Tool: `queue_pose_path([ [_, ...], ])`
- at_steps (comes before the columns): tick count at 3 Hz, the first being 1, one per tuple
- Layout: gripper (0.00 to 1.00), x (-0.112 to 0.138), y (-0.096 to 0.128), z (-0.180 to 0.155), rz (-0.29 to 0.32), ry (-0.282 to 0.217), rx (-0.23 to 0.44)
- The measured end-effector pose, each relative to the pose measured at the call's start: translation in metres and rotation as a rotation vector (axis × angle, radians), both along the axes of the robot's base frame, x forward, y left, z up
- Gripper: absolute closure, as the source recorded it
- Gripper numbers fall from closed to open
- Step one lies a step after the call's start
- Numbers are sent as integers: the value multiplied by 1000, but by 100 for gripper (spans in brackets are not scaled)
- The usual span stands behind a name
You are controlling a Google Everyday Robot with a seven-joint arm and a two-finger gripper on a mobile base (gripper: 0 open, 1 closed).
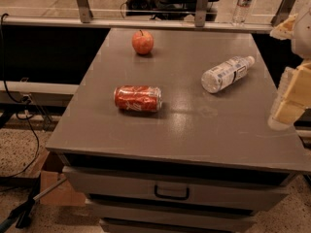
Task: Move blue plastic bottle near apple
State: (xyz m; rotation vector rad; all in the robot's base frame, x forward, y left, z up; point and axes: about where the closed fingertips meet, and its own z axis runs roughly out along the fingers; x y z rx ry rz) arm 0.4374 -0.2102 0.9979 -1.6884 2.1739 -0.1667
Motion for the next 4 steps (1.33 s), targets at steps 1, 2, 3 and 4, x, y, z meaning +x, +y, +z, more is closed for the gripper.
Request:
queue_pose_path([
  [1,0,0,0,0,0,0,0],
  [2,0,21,-13,5,14,-28,2],
  [3,0,59,-34,6,75,-32,-25],
  [4,0,95,-41,1,223,15,-93],
])
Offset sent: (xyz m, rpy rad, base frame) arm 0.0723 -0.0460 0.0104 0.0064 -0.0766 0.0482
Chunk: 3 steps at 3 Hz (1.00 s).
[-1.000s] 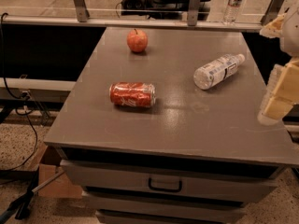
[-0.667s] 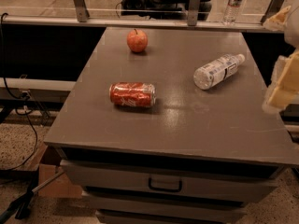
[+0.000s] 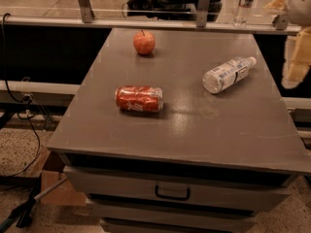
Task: Move blue plastic bottle near apple
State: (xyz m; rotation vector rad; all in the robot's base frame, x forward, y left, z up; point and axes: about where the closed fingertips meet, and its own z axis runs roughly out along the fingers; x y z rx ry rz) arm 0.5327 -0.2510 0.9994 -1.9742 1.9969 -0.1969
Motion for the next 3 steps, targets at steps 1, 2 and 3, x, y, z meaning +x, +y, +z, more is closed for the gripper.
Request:
queue_pose_path([
  [1,0,46,13,-27,249,45,-81],
  [2,0,56,15,-28,320,6,-99],
  [3,0,57,16,-27,320,1,-99],
])
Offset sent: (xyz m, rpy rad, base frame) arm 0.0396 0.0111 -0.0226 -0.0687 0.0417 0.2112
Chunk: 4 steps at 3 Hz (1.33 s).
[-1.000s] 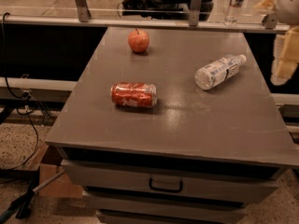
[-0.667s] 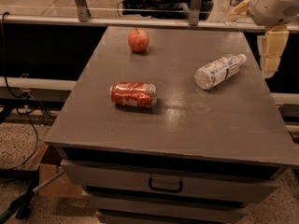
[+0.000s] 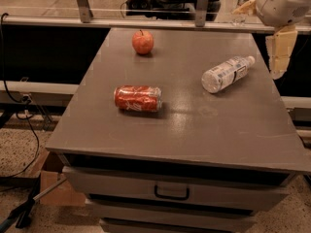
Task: Move blue plastic bottle near apple
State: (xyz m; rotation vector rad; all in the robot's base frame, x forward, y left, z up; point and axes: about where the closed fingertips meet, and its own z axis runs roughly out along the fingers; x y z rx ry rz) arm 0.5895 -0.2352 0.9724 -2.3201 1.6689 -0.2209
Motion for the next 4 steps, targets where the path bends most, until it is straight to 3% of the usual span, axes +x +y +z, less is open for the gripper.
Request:
queue_pose_path([
  [2,0,35,-7,-38,104,34,-32],
  [3,0,51,-7,-65,175,76,-18],
  [4,0,61,-4,-87,188,112,11],
])
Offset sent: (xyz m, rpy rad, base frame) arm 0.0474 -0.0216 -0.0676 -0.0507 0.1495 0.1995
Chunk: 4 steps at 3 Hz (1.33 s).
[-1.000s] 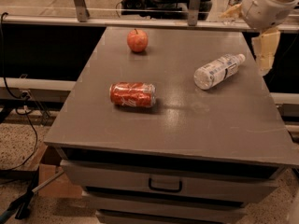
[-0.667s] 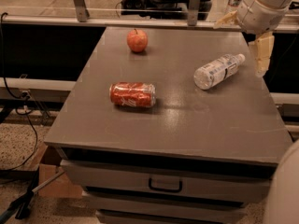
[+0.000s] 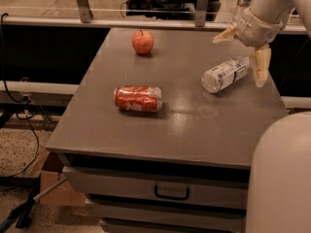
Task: Move blue plastic bottle near apple
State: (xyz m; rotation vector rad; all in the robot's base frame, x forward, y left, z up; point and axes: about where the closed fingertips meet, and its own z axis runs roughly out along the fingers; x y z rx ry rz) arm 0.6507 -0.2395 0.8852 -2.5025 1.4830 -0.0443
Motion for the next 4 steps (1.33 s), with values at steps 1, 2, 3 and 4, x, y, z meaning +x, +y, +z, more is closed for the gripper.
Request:
queue_pose_path([
  [1,17,12,8,-17,2,23,32],
  [2,41,20,15,-22,8,29,43],
  [3,72,24,33,5,44,-25,62],
  [4,95,27,70,50,157,-146,135],
])
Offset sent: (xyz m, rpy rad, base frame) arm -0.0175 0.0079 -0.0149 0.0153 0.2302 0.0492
